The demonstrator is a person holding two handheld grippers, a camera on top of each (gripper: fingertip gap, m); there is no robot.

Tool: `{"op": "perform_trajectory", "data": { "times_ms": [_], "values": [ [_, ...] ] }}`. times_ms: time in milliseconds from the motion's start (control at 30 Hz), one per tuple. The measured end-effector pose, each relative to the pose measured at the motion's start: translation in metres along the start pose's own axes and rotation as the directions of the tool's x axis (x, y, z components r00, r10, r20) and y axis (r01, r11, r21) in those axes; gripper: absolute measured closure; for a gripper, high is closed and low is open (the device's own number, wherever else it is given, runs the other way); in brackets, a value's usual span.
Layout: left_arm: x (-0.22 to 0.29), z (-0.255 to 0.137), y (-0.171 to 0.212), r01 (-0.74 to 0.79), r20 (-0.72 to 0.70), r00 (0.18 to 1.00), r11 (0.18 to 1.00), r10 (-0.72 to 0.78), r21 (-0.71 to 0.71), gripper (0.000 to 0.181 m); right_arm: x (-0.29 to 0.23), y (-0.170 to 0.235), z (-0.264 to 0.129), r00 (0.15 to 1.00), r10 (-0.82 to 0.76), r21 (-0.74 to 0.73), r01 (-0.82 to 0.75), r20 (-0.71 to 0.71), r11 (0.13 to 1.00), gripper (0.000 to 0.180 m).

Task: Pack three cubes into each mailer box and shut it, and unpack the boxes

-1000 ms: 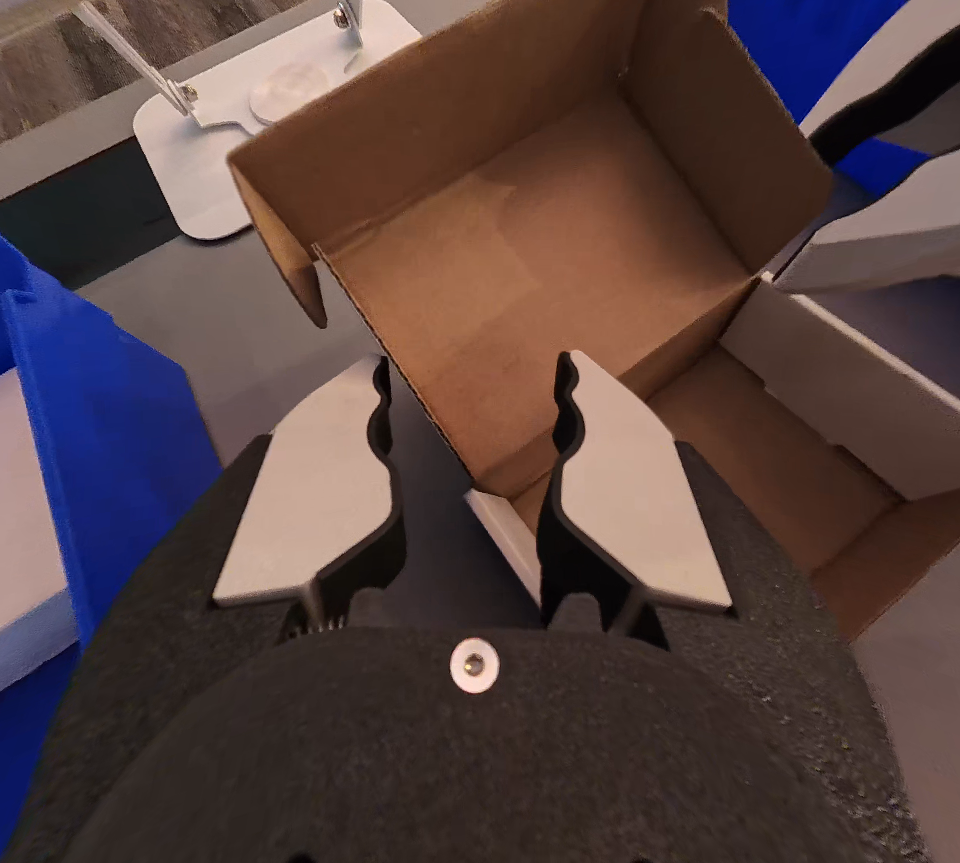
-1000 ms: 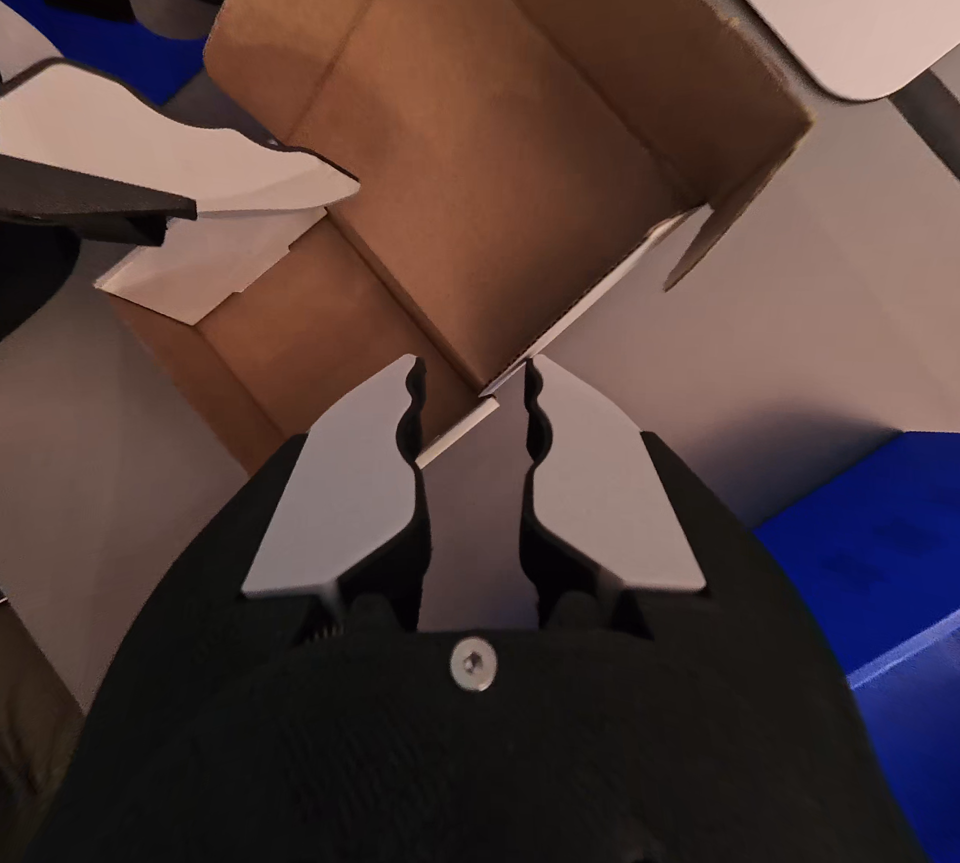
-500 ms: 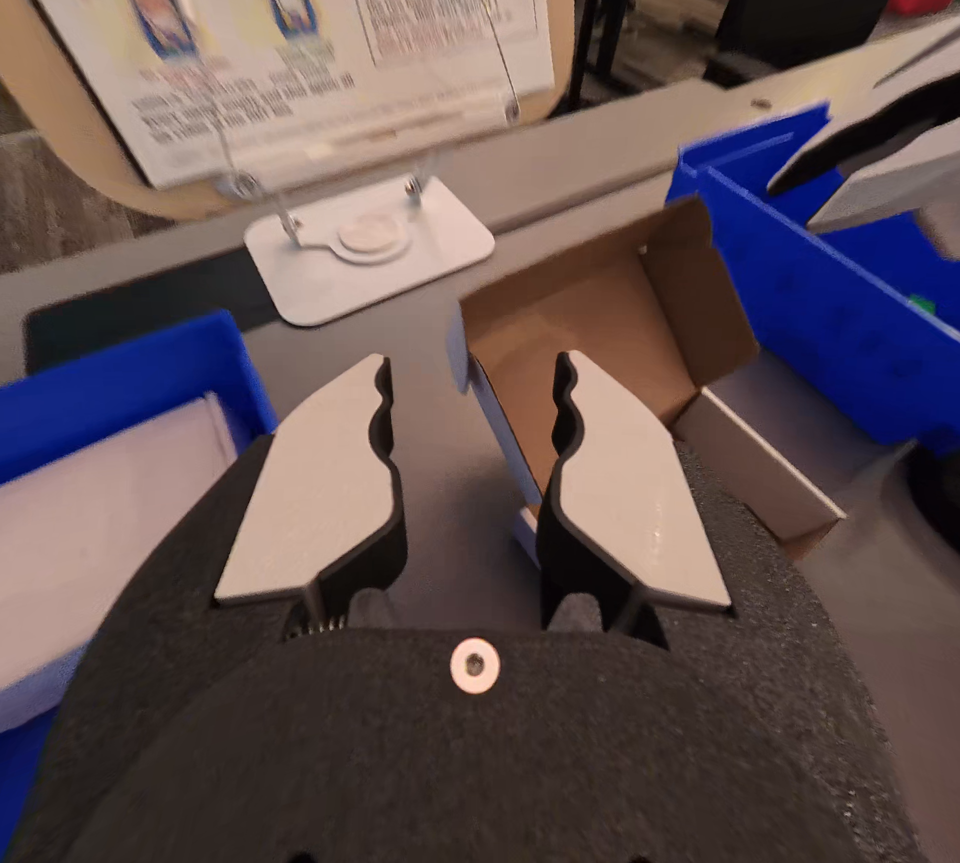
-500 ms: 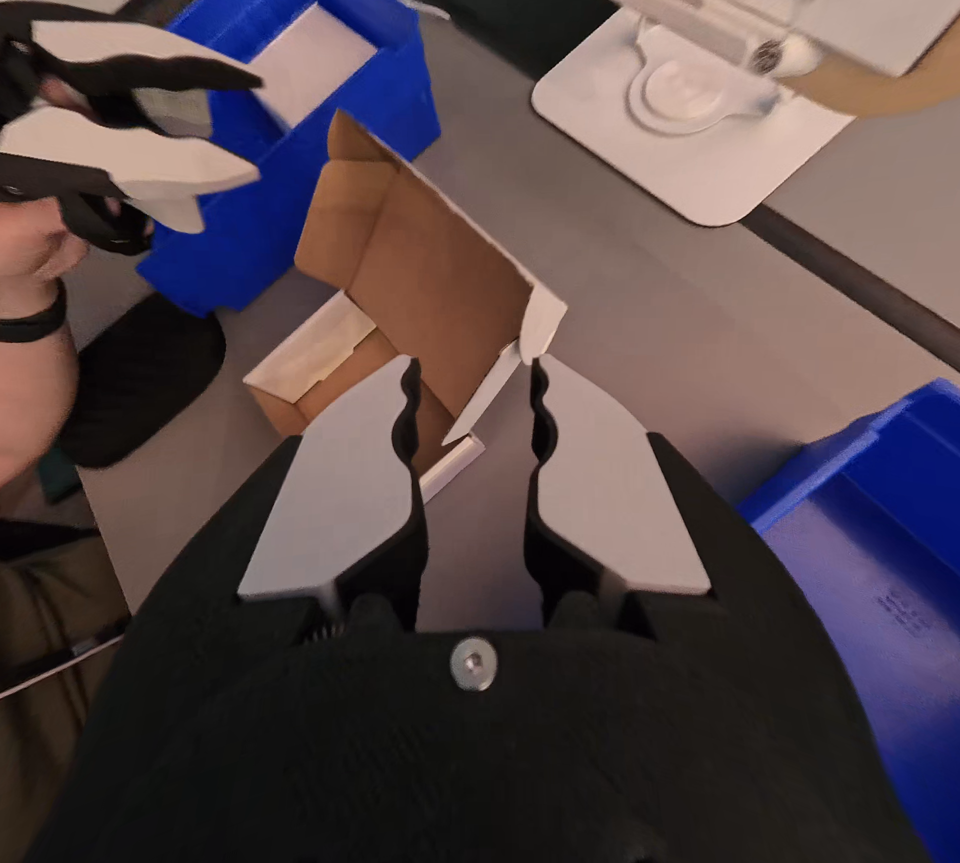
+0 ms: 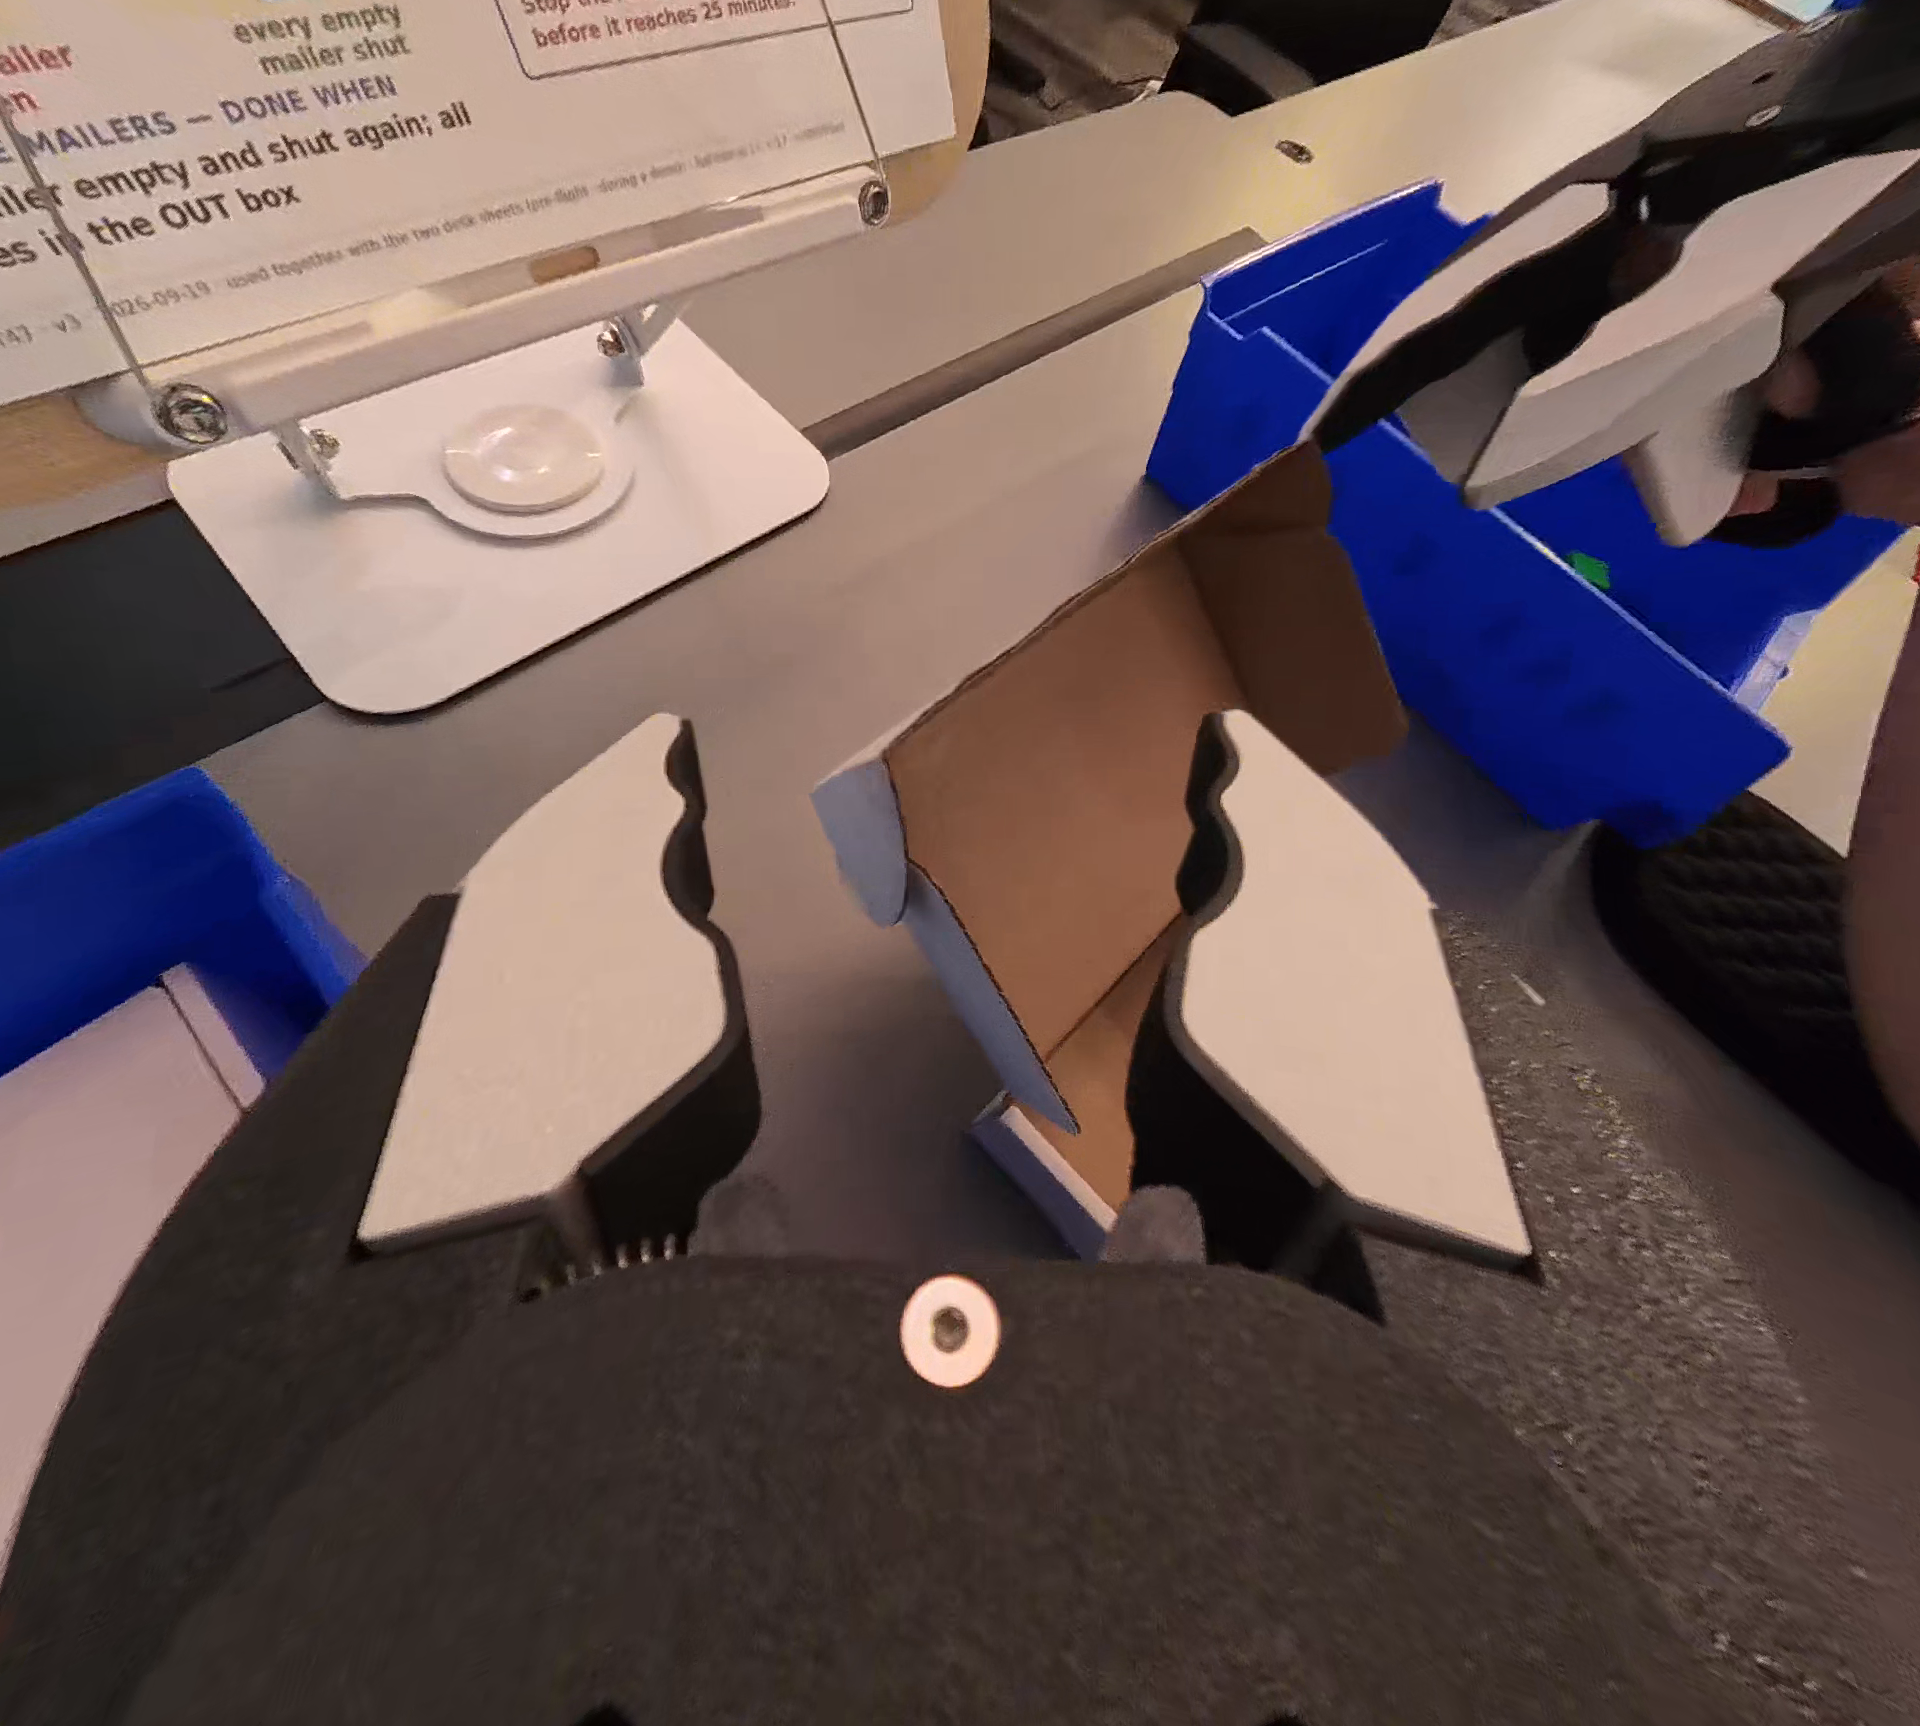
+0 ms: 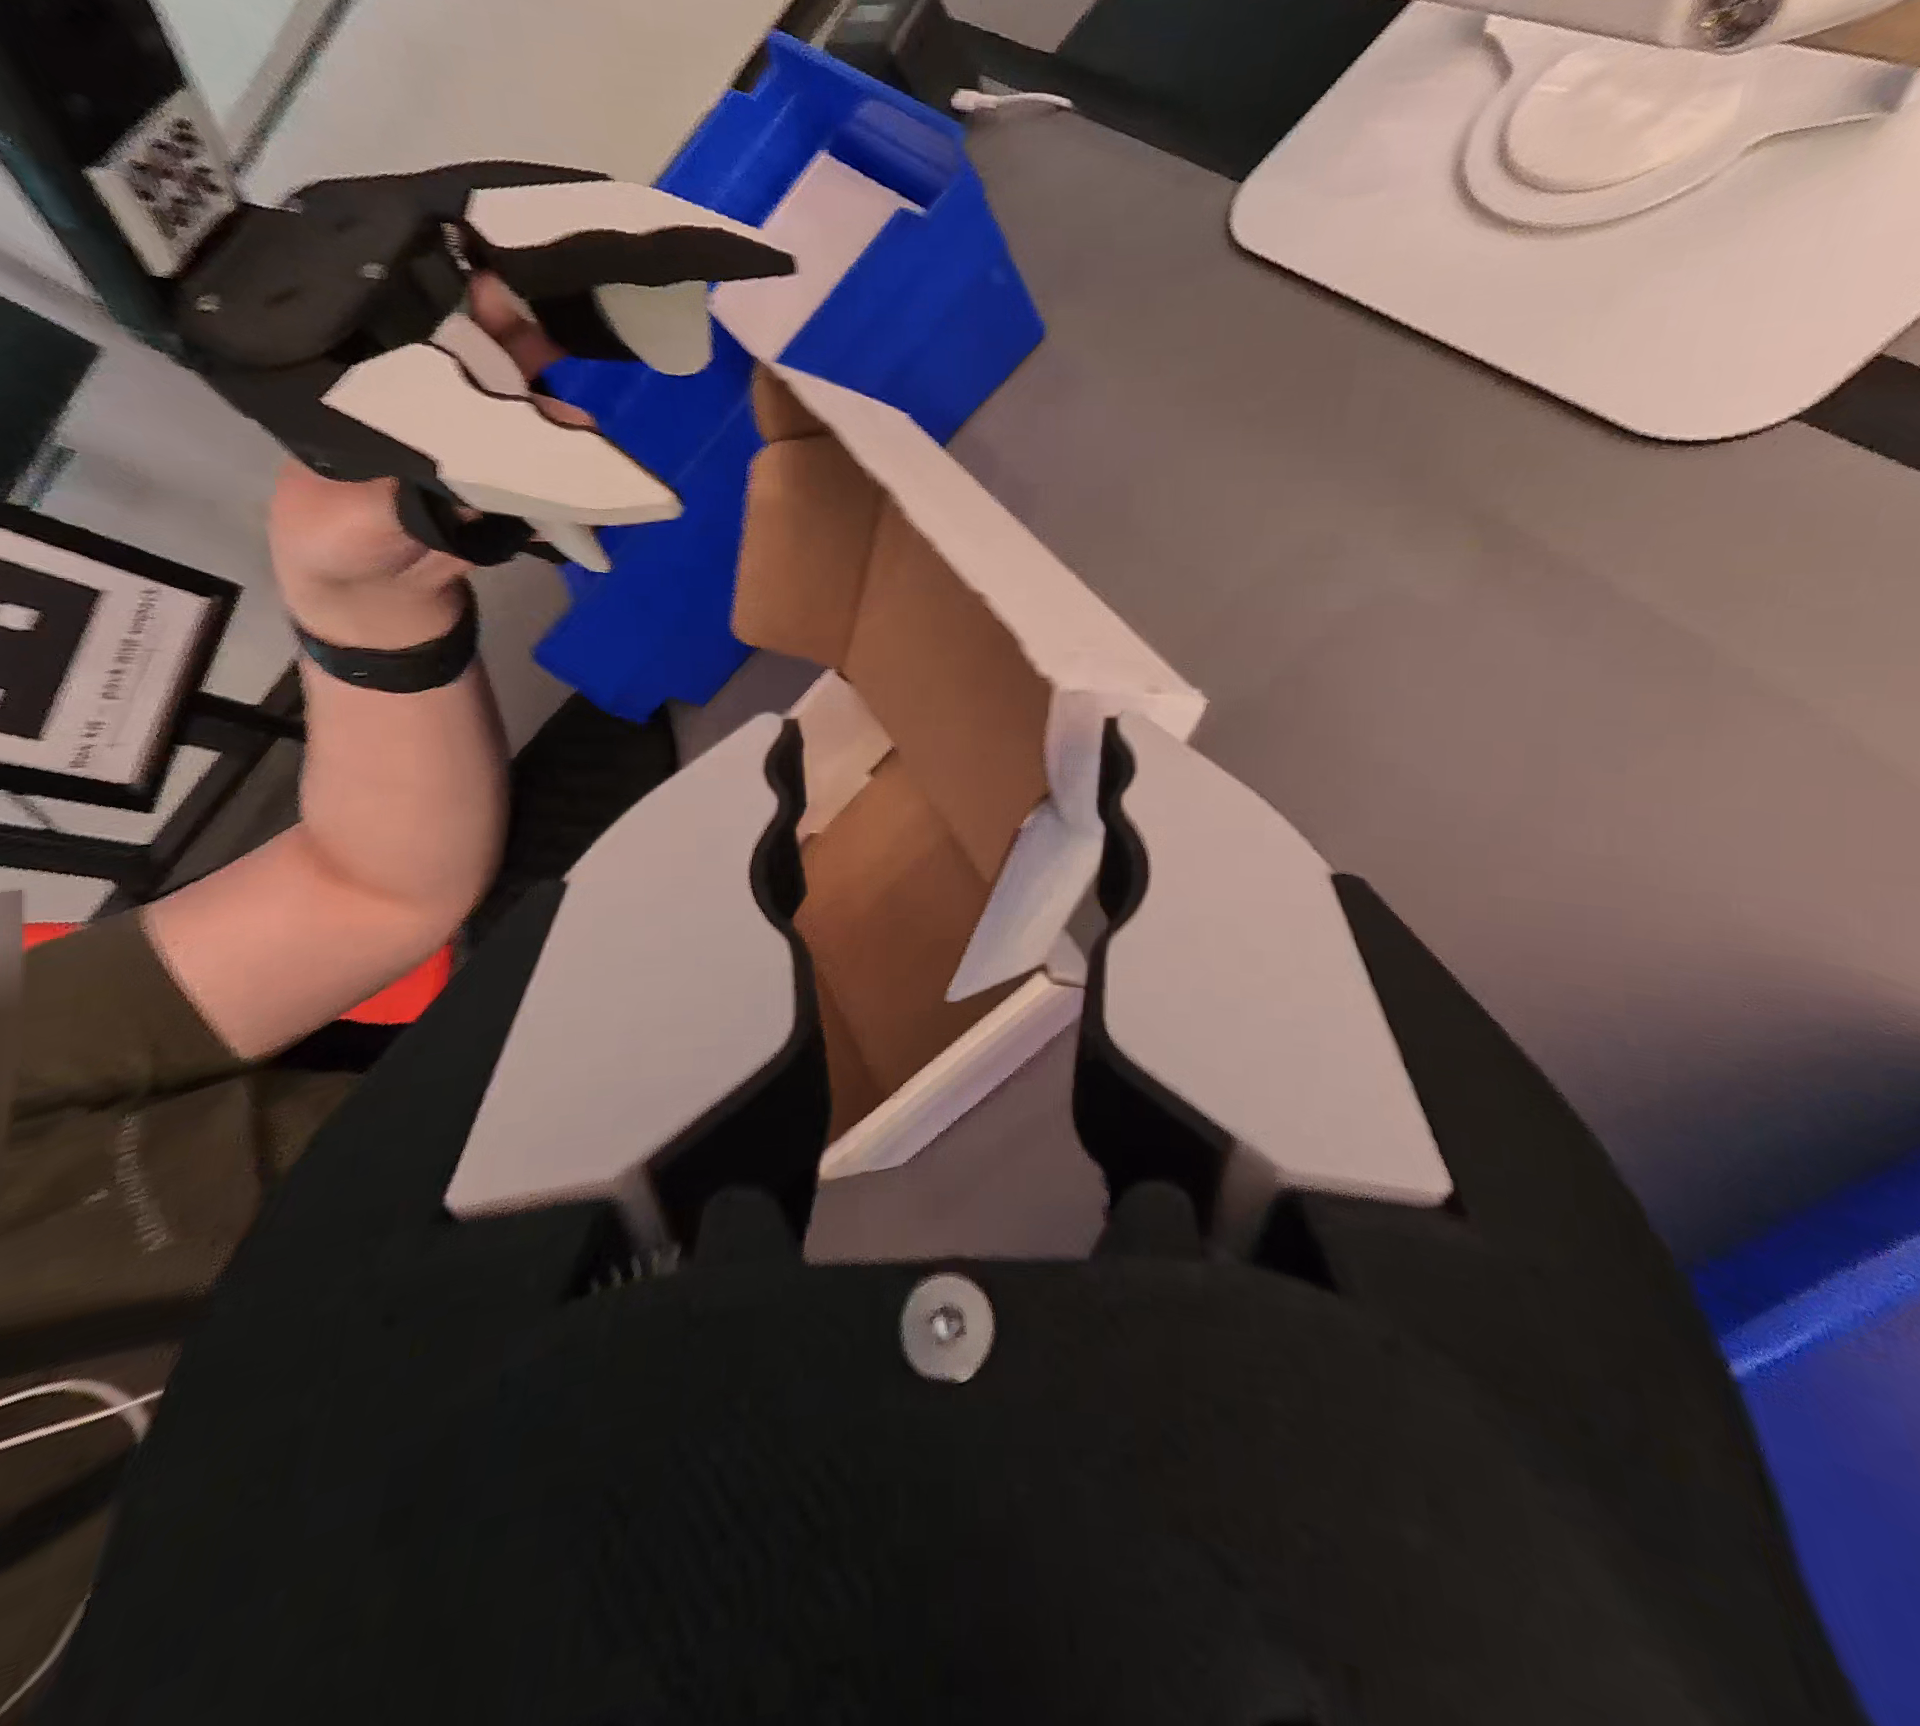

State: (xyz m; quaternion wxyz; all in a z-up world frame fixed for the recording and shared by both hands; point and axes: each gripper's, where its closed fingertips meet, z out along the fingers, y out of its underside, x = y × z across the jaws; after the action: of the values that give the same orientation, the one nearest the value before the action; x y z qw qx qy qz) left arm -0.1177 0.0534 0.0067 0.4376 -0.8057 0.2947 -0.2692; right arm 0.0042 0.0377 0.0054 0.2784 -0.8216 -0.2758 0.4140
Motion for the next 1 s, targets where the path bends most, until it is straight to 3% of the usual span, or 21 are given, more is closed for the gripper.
{"op": "perform_trajectory", "data": {
  "times_ms": [100,433,633,1000],
  "values": [
    [-0.001,0.002,0.001,0.024,-0.020,1.000,1.000,-0.024,0.014,0.093,0.010,0.000,0.005,0.997,-0.032,-0.020,0.031,-0.070,0.999,0.123],
    [0.025,0.005,0.015,0.110,-0.185,0.976,0.993,-0.117,-0.047,0.103,-0.013,0.016,0.014,1.000,0.003,-0.088,-0.004,-0.006,0.996,0.122],
    [0.043,-0.010,0.025,0.045,-0.162,0.985,0.996,-0.057,-0.074,0.103,-0.033,0.038,0.008,0.999,-0.021,-0.172,0.015,-0.037,0.985,0.122],
    [0.055,-0.027,0.035,-0.035,-0.061,0.997,0.999,0.037,0.039,0.098,-0.057,0.072,0.014,1.000,-0.024,-0.260,0.020,-0.015,0.965,0.123]
  ]
}}
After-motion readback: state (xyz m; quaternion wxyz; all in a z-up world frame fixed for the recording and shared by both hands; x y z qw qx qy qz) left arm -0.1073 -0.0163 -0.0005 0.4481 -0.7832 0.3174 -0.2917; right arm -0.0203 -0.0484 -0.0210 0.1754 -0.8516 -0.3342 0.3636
